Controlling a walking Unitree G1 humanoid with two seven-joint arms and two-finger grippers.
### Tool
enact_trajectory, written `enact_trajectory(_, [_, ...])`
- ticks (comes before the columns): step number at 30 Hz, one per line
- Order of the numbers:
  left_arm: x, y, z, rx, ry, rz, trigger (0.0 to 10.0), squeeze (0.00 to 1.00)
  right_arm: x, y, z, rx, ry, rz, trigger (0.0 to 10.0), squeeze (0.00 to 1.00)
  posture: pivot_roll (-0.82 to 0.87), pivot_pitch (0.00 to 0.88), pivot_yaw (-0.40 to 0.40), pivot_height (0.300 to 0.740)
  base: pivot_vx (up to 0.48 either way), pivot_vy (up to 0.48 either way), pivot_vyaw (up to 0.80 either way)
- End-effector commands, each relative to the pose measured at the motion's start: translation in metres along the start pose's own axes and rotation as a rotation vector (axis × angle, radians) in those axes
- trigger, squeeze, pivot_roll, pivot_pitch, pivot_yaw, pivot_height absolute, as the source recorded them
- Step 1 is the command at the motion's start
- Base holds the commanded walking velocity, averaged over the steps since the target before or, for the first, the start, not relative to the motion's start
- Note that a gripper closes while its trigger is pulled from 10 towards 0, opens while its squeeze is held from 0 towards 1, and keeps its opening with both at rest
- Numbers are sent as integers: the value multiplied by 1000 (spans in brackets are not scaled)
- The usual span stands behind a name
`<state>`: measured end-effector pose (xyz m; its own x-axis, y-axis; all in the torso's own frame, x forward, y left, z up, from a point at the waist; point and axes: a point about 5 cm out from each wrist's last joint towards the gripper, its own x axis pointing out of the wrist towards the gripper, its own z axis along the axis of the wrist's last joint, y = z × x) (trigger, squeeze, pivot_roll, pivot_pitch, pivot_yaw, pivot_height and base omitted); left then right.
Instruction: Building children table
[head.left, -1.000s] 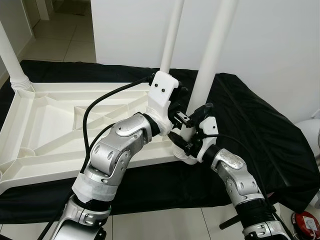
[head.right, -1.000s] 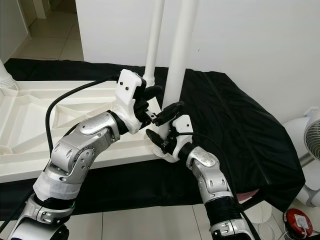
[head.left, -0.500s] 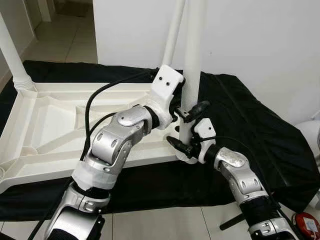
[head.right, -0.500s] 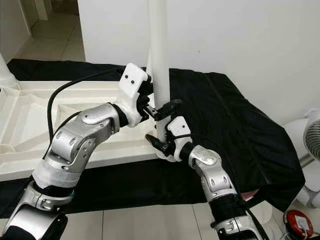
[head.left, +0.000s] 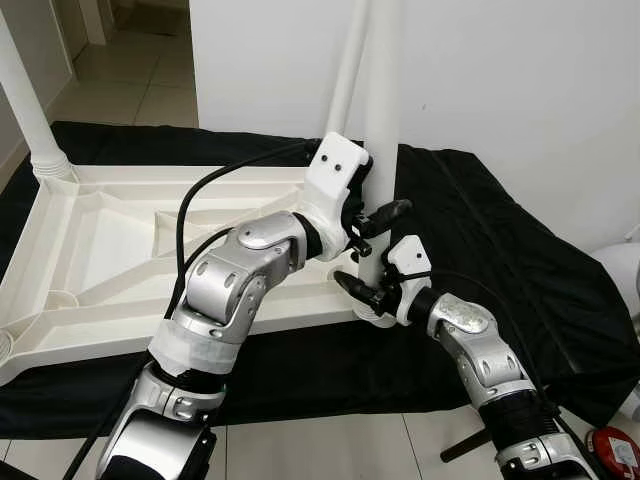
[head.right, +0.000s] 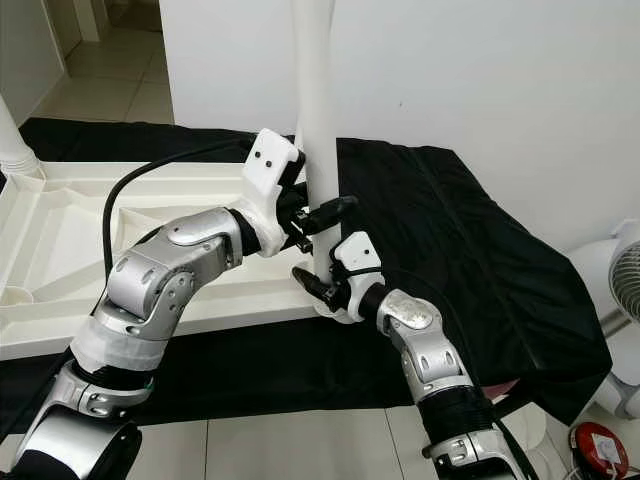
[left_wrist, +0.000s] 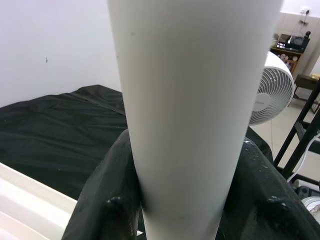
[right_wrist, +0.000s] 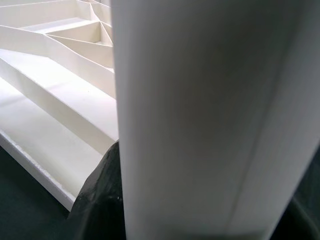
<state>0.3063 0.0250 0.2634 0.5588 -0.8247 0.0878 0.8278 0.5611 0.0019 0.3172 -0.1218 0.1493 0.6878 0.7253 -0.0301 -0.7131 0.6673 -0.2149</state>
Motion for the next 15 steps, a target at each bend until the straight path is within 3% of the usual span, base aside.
enact_trajectory(1, [0, 7, 15, -11, -53, 78, 0, 0, -3, -5, -7, 26, 28, -52, 10000, 0, 25, 0, -111, 740, 0, 0, 0])
enact_trajectory(4, [1, 8, 17, -34, -70, 85, 0, 0, -2, -10, -7, 56, 27, -125, 10000, 0, 22, 0, -118, 740, 0, 0, 0])
enact_trajectory(5, [1, 8, 18, -36, -73, 84, 4588, 0, -2, -12, -7, 70, 30, -149, 10000, 0, 23, 0, -119, 740, 0, 0, 0])
enact_trajectory(7, [2, 8, 20, -39, -74, 85, 4588, 0, -1, -14, -8, 90, 29, -184, 10000, 0, 23, 0, -120, 740, 0, 0, 0])
enact_trajectory(8, [4, 10, 22, -49, -68, 101, 10000, 0, 1, -14, -7, 101, 18, -198, 10000, 1000, 22, 0, -125, 740, 0, 0, 0])
enact_trajectory(15, [13, 14, 30, -112, -54, 126, 10000, 0, 9, -20, 4, 99, -14, -307, 10000, 1000, 4, 0, -145, 740, 0, 0, 0])
